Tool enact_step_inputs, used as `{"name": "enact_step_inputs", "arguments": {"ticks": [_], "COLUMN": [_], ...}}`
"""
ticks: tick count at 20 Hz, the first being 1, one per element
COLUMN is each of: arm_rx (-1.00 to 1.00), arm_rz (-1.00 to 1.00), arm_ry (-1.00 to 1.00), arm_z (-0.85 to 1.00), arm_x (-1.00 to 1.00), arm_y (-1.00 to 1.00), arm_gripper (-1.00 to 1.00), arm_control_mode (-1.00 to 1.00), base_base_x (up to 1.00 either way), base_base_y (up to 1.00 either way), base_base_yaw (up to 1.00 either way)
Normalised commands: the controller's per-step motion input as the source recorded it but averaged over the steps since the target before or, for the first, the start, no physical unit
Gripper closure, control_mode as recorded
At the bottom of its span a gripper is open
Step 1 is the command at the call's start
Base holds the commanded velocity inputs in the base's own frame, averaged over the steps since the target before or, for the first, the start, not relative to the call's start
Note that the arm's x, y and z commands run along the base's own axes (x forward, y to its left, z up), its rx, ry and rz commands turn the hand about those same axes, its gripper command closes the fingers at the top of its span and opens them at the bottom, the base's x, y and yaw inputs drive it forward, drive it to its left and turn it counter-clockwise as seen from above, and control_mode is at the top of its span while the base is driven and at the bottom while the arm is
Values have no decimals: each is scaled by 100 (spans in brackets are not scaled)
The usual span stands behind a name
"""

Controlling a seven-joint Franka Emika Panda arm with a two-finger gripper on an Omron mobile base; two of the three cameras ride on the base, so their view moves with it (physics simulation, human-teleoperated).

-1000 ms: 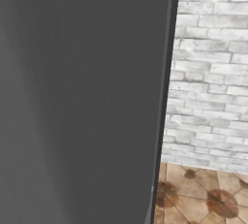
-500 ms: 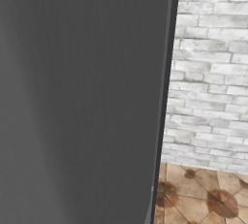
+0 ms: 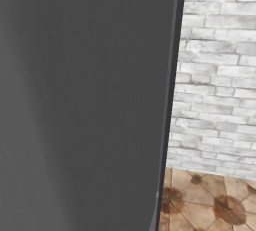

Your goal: Place the cold items (potato and bell pepper) from the fridge in one tupperware on the dining counter. Place the warm items (kebab skewer and hot dog) in the stove area in another tupperware.

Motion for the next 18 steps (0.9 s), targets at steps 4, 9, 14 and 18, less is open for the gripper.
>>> {"name": "enact_step_inputs", "arguments": {"ticks": [4,9,14,18], "arm_rx": [12,13,5,0], "arm_rz": [-8,-1,-5,-5], "arm_ry": [16,5,-2,-3], "arm_z": [-37,-10,-9,-12], "arm_x": [22,1,0,0], "arm_y": [-3,-33,-4,0], "arm_gripper": [100,100,100,100], "arm_control_mode": [-100,-100,-100,-100], "base_base_x": [0,0,0,0], "base_base_y": [0,0,0,0], "base_base_yaw": [0,0,0,0]}}
